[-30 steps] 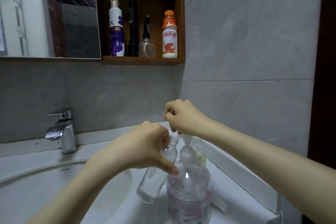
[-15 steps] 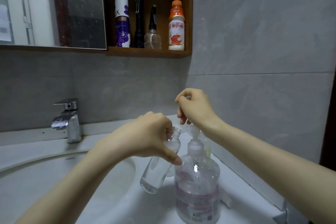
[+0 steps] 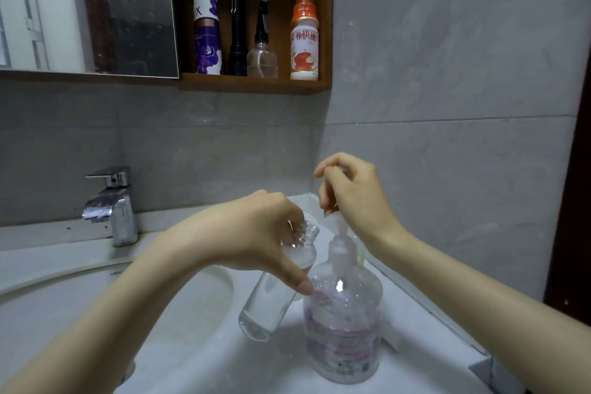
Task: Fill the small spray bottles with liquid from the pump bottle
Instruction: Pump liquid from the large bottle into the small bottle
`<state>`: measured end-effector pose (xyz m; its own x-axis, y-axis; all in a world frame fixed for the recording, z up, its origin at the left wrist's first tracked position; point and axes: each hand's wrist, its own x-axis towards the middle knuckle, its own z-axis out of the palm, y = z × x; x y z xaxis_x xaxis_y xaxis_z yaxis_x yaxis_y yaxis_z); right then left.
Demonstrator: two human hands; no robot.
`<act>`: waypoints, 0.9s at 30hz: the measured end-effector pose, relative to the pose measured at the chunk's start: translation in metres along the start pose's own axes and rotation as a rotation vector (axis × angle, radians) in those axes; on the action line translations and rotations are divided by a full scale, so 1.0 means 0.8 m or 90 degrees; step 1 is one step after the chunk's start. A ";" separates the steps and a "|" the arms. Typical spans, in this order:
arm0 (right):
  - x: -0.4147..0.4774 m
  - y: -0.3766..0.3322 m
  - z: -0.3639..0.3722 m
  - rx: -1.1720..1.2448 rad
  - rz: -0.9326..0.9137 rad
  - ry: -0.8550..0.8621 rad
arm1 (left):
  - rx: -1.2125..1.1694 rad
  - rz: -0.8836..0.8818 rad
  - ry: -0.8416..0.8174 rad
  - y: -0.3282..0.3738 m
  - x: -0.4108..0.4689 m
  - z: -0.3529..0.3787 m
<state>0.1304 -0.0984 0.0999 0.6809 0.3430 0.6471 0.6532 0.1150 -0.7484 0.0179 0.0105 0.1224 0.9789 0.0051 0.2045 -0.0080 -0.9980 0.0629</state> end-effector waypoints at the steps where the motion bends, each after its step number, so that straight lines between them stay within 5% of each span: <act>1: -0.009 0.002 -0.001 0.022 0.013 -0.036 | -0.002 0.004 0.007 0.000 0.000 0.000; 8: -0.064 0.021 -0.013 0.183 0.062 -0.144 | -0.005 0.003 0.019 0.000 -0.003 -0.001; 27: -0.079 0.030 0.004 0.092 -0.073 -0.019 | -0.047 -0.022 0.028 0.003 0.001 0.004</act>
<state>0.1022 -0.1143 0.0405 0.5925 0.3477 0.7267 0.6704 0.2873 -0.6841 0.0192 0.0078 0.1200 0.9688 0.0444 0.2439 0.0096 -0.9898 0.1418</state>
